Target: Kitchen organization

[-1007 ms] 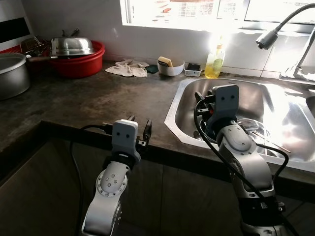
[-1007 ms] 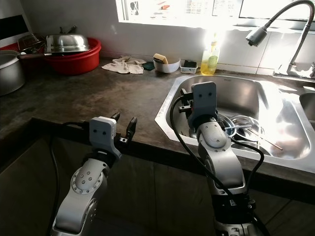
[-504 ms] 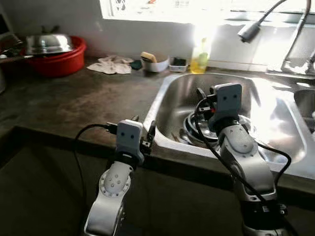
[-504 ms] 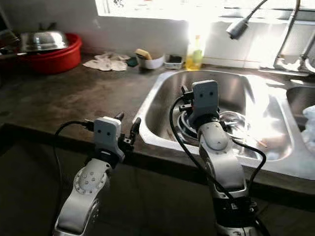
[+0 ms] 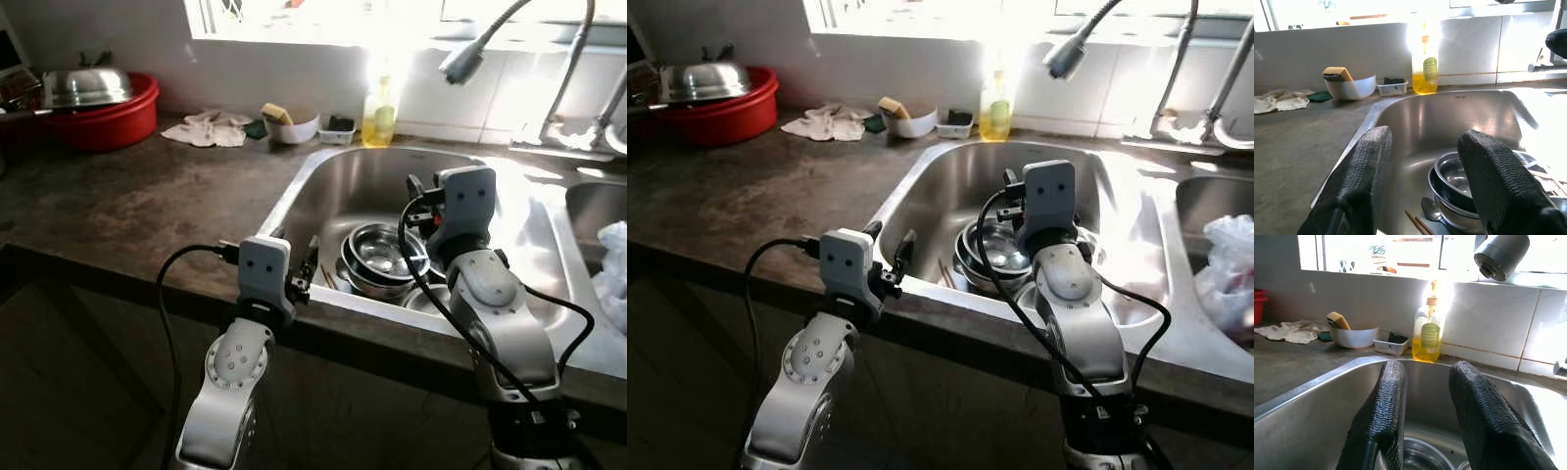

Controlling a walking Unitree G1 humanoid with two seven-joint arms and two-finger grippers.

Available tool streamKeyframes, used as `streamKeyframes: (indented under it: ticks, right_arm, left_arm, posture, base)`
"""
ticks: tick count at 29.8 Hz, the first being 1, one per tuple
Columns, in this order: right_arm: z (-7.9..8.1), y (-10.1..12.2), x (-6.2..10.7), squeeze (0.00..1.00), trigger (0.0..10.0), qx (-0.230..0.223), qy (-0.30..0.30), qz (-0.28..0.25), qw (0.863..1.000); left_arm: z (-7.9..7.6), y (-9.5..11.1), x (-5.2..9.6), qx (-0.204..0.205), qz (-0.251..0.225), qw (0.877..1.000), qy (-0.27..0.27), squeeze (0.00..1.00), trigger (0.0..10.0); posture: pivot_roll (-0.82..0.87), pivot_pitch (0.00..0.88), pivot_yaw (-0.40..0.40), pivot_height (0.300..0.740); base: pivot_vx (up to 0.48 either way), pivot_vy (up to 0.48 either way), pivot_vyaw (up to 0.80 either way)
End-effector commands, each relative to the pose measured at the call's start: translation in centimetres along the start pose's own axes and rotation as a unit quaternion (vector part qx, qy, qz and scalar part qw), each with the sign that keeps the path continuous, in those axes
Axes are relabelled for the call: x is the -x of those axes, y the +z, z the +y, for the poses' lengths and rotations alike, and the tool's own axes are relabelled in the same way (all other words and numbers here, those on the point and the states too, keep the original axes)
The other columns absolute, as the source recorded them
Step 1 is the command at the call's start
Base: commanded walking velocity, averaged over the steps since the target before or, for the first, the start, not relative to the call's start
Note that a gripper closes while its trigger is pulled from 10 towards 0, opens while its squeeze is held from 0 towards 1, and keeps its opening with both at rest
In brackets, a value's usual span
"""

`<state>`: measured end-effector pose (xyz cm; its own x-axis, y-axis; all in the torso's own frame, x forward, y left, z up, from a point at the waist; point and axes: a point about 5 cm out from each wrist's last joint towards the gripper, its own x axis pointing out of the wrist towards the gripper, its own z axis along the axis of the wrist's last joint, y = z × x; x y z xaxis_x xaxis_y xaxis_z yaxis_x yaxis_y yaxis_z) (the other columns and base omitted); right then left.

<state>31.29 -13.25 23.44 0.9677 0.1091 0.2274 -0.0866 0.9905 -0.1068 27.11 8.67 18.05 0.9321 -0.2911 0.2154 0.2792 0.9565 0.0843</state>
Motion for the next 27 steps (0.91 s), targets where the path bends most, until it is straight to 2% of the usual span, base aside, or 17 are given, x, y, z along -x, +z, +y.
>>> streamKeyframes:
  ticks: [1,10,17,27]
  right_arm:
    - [0.51,0.57,0.21,0.0,10.0,-0.007,0.011,-0.017,1.0]
    - [0.67,0.21,0.68,0.0,10.0,-0.011,0.016,-0.013,1.0]
    - [0.75,-0.23,0.88,0.0,10.0,-0.011,0.02,-0.006,1.0]
    - [0.7,-0.35,1.09,0.0,10.0,-0.02,0.017,-0.008,1.0]
  left_arm:
    - [0.54,-0.11,0.07,-0.007,0.004,1.0,0.01,0.0,10.0]
    - [0.53,-0.13,0.13,-0.006,0.005,1.0,0.009,0.0,10.0]
    - [0.41,-0.03,0.2,-0.004,0.003,1.0,0.01,0.0,10.0]
    - [0.42,-0.08,0.16,-0.003,0.004,1.0,0.006,0.0,10.0]
  posture:
    - [0.01,0.033,-0.004,0.74]
    - [0.02,0.033,0.007,0.74]
    - [0.01,0.03,-0.006,0.74]
    - [0.02,0.019,-0.005,0.74]
  base:
    - [0.0,0.0,0.0]
    - [0.0,0.0,0.0]
    - [0.0,0.0,0.77]
    - [0.0,0.446,0.8]
